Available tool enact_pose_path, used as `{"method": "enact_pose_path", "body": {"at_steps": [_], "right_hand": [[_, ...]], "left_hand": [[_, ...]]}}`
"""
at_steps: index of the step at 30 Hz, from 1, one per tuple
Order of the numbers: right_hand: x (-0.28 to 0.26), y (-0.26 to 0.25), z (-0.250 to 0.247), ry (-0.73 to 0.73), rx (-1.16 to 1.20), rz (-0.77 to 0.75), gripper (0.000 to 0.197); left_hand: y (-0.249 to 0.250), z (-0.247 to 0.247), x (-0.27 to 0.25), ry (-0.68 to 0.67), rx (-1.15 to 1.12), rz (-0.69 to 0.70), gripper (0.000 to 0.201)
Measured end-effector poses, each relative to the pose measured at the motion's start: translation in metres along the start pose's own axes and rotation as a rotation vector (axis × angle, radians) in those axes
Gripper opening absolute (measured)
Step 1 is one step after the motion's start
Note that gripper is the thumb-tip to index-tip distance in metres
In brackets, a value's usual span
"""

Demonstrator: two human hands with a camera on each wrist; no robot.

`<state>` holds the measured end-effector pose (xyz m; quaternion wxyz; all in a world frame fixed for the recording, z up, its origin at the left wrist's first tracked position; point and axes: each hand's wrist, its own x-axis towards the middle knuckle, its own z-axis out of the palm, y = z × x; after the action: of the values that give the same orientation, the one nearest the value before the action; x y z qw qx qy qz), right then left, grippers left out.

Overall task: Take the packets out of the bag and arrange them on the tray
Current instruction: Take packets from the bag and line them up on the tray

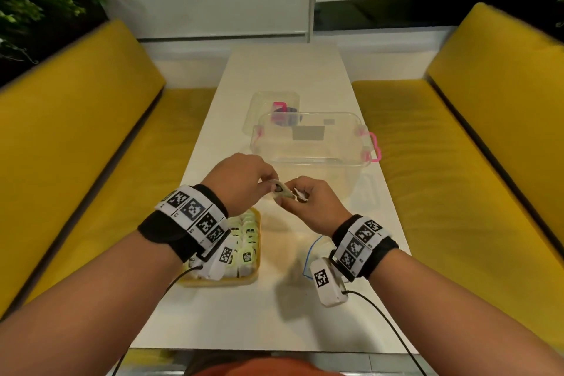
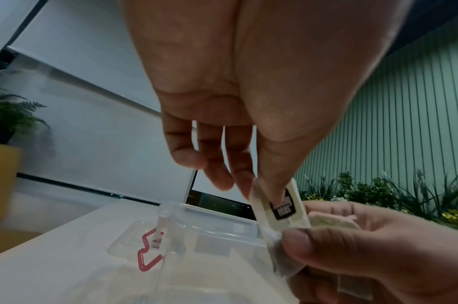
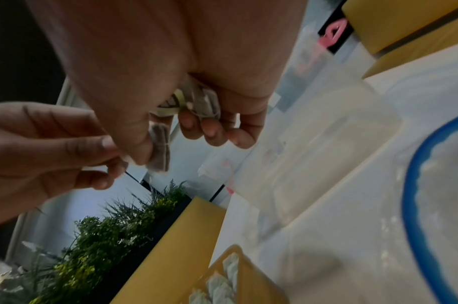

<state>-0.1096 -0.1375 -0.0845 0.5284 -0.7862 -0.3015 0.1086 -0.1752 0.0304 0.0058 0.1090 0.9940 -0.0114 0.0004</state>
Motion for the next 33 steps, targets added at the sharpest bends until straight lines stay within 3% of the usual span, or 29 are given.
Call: {"method": "enact_pose_path", "body": {"at_steps": [3, 7, 12, 18, 22, 27, 33], "right_hand": [[0.009, 0.001, 0.015, -0.016, 0.016, 0.006, 0.007], [0.016, 0.001, 0.034, -0.083, 0.008, 0.011, 0.007], [0.021, 0.005, 0.051, -0.202, 0.059, 0.175, 0.017], [0.027, 0.004, 0.062, -0.259, 0.218, 0.352, 0.013], [0.029, 0.007, 0.064, -0.294, 0.097, 0.259, 0.008], [0.027, 0.005, 0.066, -0.27, 0.175, 0.237, 0.018], [0.025, 0.001, 0.071, -0.239, 0.392, 0.366, 0.03]], "left_hand": [[-0.011, -0.005, -0.006, 0.02, 0.011, -0.029, 0.016], [-0.029, -0.006, -0.015, -0.048, 0.034, -0.061, 0.018], [-0.062, 0.0, -0.031, -0.163, 0.087, -0.157, 0.019], [-0.089, 0.032, -0.049, -0.579, 0.189, -0.171, 0.021], [-0.098, 0.053, -0.049, -0.828, 0.186, -0.139, 0.031], [-0.113, 0.076, -0.036, -0.84, 0.214, -0.152, 0.032], [-0.115, 0.092, -0.028, -0.834, 0.215, -0.126, 0.033]]}}
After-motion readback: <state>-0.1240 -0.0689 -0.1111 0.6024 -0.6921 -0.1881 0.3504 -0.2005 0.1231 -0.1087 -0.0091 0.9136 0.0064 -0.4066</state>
